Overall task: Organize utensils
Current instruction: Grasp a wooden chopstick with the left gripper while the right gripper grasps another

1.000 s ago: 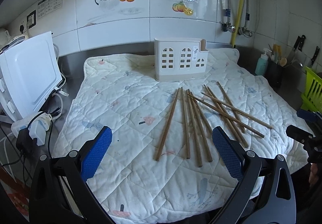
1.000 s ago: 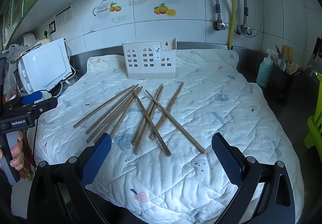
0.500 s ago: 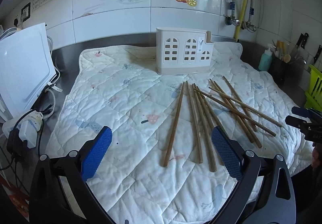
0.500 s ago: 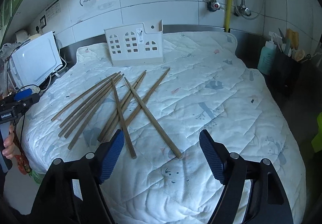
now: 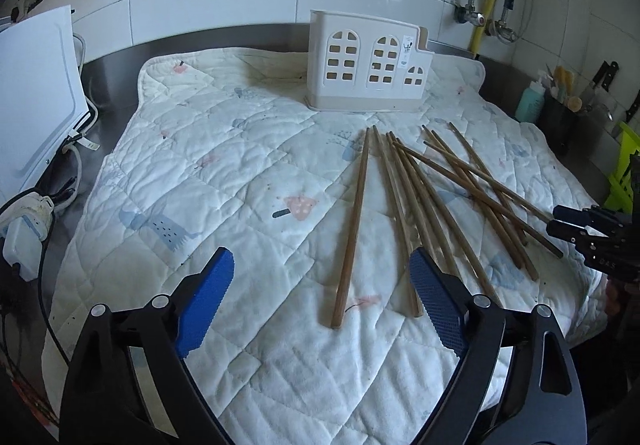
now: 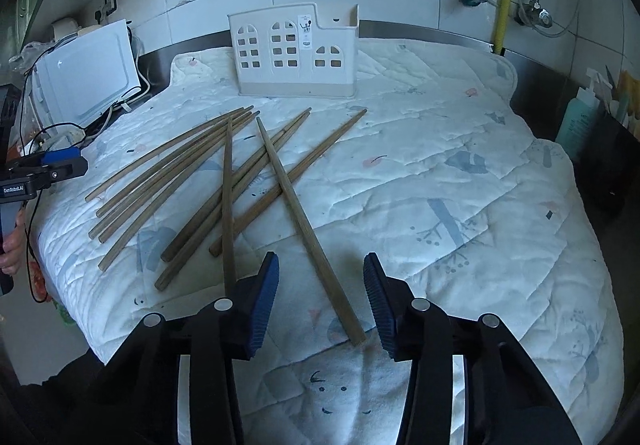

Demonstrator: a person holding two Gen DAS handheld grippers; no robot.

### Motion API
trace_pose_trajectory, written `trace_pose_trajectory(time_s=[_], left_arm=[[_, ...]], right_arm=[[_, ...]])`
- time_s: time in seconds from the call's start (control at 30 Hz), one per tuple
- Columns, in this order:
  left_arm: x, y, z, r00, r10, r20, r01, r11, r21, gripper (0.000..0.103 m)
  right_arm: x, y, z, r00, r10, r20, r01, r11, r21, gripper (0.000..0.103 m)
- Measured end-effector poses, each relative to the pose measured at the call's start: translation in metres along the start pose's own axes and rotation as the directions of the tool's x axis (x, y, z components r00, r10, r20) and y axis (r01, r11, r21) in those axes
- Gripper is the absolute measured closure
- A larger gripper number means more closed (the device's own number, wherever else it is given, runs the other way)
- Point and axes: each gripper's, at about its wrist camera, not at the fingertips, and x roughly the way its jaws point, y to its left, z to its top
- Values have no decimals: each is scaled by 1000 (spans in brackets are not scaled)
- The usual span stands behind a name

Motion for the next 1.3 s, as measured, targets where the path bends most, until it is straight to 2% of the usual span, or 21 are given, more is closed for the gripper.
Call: trace_pose_trajectory(time_s=[0.17,0.27,0.37,0.43,0.5,0.57,0.63,0.83,0.93,1.03,1.27,1.3], left_arm=[[8,6,-3,999,-40,-5,40,999,-19,17],[13,6,-3,999,-31,-26,31,999,-10,17],[19,1,-4,998,-38,-51,40,999,32,30],[24,-1,-6,997,-49,-66,52,998,46,44],[27,-1,-7,994,-76,-78,80,996,42,51],[30,-3,-8,994,-76,-84,81,995,58,56],[33,-5,-9,993,-79,-91,86,994,73,66],[38,-7,-10,994,-79,-81,86,992,87,81],[38,-9,-12,996,-65,-69,73,991,115,82],[35,-12,-14,997,-50,-56,57,989,138,92],[31,-18,-18,999,-25,-39,31,985,172,92],[30,-18,-18,999,-32,-36,37,985,166,97]], right_arm=[[4,-1,-2,1000,7,-2,-7,1000,-7,75],[5,1,-3,1000,-5,-1,5,1000,-24,81],[5,1,-3,1000,-7,3,7,1000,-28,87],[5,0,-3,1000,-2,3,2,1000,-28,89],[4,0,-3,1000,1,5,0,1000,-28,96],[4,0,-3,1000,1,6,-1,1000,-28,96],[4,0,-3,1000,-2,7,2,999,-33,96],[2,-1,-1,1000,-14,16,15,1000,-20,96],[0,0,0,1000,-13,20,14,1000,-11,96],[-4,3,2,1000,-20,24,20,1000,-4,96],[-18,11,9,999,-23,49,22,1000,22,96],[-20,12,10,998,-22,54,21,999,27,96]])
